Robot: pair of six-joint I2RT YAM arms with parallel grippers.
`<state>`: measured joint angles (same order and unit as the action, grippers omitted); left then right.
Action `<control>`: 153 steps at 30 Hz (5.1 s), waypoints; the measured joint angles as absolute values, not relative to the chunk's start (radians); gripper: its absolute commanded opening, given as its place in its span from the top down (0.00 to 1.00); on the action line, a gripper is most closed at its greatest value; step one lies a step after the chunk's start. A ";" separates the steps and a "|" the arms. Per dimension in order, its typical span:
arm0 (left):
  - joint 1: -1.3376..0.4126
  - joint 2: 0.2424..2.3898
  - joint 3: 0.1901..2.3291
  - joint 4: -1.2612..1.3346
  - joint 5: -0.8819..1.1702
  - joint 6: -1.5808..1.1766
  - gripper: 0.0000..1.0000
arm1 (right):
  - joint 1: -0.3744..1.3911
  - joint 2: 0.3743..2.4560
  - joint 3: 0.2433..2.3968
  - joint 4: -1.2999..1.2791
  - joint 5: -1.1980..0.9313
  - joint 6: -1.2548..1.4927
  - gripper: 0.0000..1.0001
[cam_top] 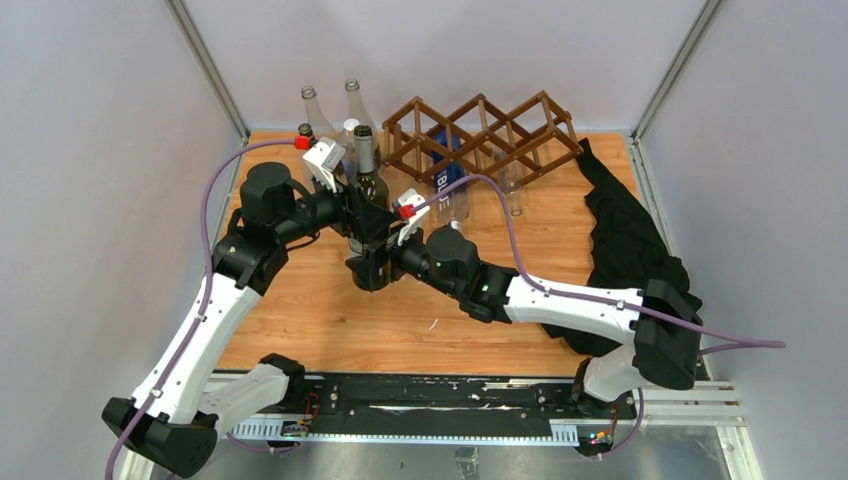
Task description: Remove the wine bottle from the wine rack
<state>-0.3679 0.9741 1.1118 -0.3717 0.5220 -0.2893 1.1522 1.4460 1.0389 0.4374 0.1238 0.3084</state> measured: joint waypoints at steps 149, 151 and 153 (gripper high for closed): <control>0.102 1.113 1.106 -0.229 0.629 0.232 0.00 | 0.206 1.880 1.776 -0.331 0.152 0.470 0.11; 0.102 1.113 1.112 -0.243 0.629 0.236 0.00 | 0.202 1.858 1.760 -0.337 0.162 0.462 0.09; 0.102 1.113 1.121 -0.258 0.629 0.241 0.00 | 0.202 1.817 1.735 -0.343 0.172 0.457 0.08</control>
<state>0.1017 1.1126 1.1210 -0.2577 0.6289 0.2405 0.2016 1.8168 1.7348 -0.3428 0.1719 0.4568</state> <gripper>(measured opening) 0.997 0.901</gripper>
